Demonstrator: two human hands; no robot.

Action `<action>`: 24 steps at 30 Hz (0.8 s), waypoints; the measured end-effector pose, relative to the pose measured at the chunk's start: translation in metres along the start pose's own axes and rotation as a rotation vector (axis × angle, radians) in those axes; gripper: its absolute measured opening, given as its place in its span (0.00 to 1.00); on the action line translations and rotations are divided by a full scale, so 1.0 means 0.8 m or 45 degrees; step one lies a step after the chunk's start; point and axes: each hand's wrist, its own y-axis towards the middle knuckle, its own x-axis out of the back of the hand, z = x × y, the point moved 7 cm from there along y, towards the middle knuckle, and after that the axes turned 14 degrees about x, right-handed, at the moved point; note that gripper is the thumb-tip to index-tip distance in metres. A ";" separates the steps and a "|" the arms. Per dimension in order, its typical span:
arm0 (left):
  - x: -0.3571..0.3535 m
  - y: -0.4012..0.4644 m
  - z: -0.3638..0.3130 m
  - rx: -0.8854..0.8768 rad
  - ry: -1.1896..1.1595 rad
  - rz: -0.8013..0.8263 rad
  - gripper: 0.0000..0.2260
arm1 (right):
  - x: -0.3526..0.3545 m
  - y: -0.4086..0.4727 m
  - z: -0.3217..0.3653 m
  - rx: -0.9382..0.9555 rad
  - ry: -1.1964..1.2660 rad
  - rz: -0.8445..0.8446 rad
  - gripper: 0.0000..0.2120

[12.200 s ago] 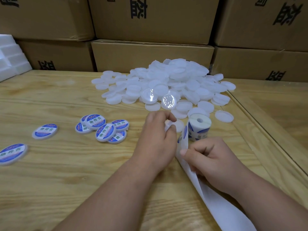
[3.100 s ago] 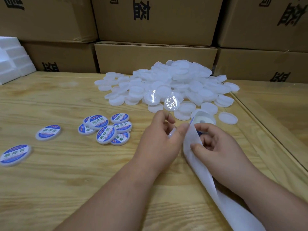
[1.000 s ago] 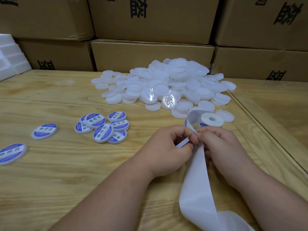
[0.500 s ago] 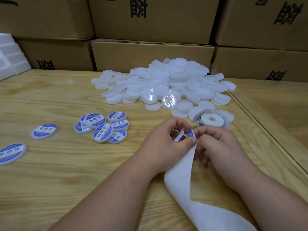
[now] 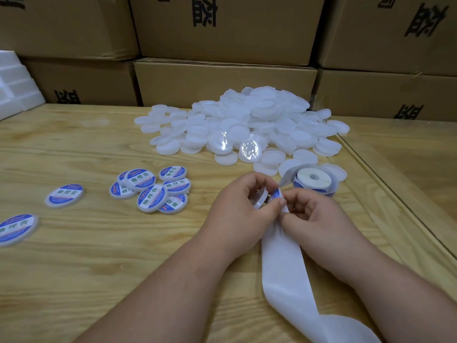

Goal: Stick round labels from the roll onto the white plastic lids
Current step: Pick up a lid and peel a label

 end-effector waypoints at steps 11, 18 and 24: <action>0.004 0.002 0.001 0.027 -0.091 -0.023 0.06 | 0.013 0.000 -0.002 -0.019 0.031 -0.161 0.12; 0.000 -0.001 -0.002 -0.020 -0.096 0.037 0.06 | 0.008 0.002 0.001 0.041 0.153 -0.161 0.11; 0.016 0.003 0.004 0.065 -0.225 -0.127 0.11 | 0.014 0.002 -0.009 -0.017 0.156 -0.214 0.13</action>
